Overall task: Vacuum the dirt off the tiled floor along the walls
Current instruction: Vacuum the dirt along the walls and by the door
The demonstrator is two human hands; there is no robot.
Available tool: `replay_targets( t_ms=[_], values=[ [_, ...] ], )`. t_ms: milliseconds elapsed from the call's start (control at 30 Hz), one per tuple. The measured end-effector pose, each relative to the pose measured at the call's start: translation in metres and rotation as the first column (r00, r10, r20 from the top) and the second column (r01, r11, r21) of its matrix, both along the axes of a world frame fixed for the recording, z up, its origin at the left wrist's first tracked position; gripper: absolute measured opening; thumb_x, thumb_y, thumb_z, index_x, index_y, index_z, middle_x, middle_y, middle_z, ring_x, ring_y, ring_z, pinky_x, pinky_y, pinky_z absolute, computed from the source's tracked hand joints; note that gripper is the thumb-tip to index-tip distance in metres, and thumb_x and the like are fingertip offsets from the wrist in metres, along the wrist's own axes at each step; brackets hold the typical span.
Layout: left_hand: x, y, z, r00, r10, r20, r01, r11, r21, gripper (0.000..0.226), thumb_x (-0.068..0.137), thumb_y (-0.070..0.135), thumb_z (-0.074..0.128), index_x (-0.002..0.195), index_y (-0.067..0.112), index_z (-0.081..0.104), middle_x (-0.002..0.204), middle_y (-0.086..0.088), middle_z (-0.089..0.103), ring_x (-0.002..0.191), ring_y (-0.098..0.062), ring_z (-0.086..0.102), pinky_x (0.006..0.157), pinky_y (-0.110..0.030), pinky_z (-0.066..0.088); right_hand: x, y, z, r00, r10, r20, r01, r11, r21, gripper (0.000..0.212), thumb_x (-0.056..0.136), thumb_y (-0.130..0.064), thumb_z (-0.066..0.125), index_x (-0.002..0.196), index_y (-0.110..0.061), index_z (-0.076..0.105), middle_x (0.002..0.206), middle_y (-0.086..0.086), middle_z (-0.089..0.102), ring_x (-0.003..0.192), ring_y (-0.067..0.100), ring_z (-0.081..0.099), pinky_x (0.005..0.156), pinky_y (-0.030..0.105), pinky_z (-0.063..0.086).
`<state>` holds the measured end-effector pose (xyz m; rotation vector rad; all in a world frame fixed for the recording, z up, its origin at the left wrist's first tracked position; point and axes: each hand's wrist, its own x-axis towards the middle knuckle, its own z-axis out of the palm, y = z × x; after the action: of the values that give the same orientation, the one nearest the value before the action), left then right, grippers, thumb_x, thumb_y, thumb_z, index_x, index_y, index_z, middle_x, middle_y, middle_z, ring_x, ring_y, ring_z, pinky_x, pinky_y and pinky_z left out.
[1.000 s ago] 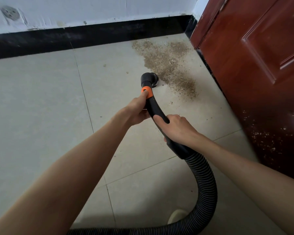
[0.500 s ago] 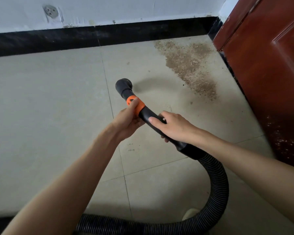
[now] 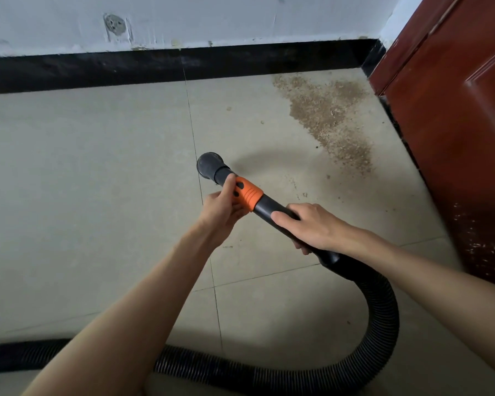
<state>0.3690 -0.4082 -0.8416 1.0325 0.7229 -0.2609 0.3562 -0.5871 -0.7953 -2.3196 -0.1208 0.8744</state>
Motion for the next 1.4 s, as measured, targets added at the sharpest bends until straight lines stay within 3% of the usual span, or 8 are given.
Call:
replay_targets(
  t_ms=[133,267,500,733,1200,1400],
  values=[
    [0.0,-0.019,-0.006,0.997,-0.072,-0.004,0.072,0.997,0.011,0.033,0.093,0.038,0.056,0.086,0.006,0.056,0.077,-0.008,0.058,0.065,-0.015,0.061,0.058,-0.022,0.054,0.001,-0.005,-0.008,0.996,-0.07,0.049,0.071,0.997,-0.02,0.046,0.087,-0.059,0.045,0.076,-0.015,0.052,0.055,-0.002,0.062,0.041,0.014,0.059,0.043,0.024,0.044],
    [0.008,-0.033,-0.008,0.999,-0.037,-0.001,0.037,0.999,0.006,0.031,0.093,0.038,0.056,0.082,0.009,0.054,0.071,-0.003,0.056,0.055,-0.009,0.059,0.052,-0.019,0.05,0.009,-0.007,-0.016,0.985,-0.143,0.094,0.145,0.989,-0.012,0.048,0.09,-0.058,0.047,0.071,-0.014,0.052,0.05,-0.001,0.058,0.034,0.017,0.053,0.037,0.021,0.039],
    [0.011,-0.031,-0.017,0.997,-0.056,-0.05,0.058,0.997,0.04,0.034,0.092,0.042,0.056,0.085,0.009,0.056,0.076,-0.005,0.055,0.064,-0.014,0.057,0.055,-0.02,0.051,0.021,-0.01,-0.03,0.984,-0.177,-0.008,0.177,0.984,0.033,0.05,0.09,-0.058,0.047,0.073,-0.012,0.054,0.044,0.0,0.056,0.034,0.019,0.051,0.036,0.021,0.039],
    [0.005,-0.034,-0.016,0.999,0.034,-0.003,-0.033,0.99,0.137,0.035,0.09,0.042,0.059,0.074,0.01,0.052,0.062,-0.001,0.048,0.051,-0.011,0.05,0.052,-0.021,0.046,0.022,-0.012,-0.03,0.981,-0.189,-0.049,0.193,0.974,0.114,0.047,0.091,-0.056,0.049,0.07,-0.014,0.052,0.044,0.0,0.055,0.033,0.018,0.048,0.036,0.021,0.037],
    [-0.007,0.015,-0.017,0.977,0.181,-0.112,-0.164,0.976,0.147,0.031,0.09,0.039,0.06,0.079,0.01,0.054,0.068,-0.002,0.049,0.058,-0.014,0.05,0.057,-0.021,0.05,0.026,0.041,-0.049,0.995,-0.054,-0.079,0.067,0.983,0.169,0.051,0.086,-0.063,0.048,0.073,-0.014,0.054,0.043,-0.002,0.057,0.034,0.016,0.052,0.036,0.021,0.041],
    [-0.012,0.032,-0.019,0.986,0.015,-0.164,-0.013,1.0,0.013,0.03,0.09,0.039,0.06,0.093,0.009,0.057,0.087,-0.01,0.06,0.073,-0.017,0.061,0.057,-0.021,0.053,0.025,0.04,-0.05,0.993,-0.02,-0.115,0.035,0.991,0.132,0.05,0.09,-0.061,0.048,0.078,-0.012,0.055,0.042,-0.003,0.056,0.034,0.016,0.051,0.037,0.022,0.04]
  ],
)
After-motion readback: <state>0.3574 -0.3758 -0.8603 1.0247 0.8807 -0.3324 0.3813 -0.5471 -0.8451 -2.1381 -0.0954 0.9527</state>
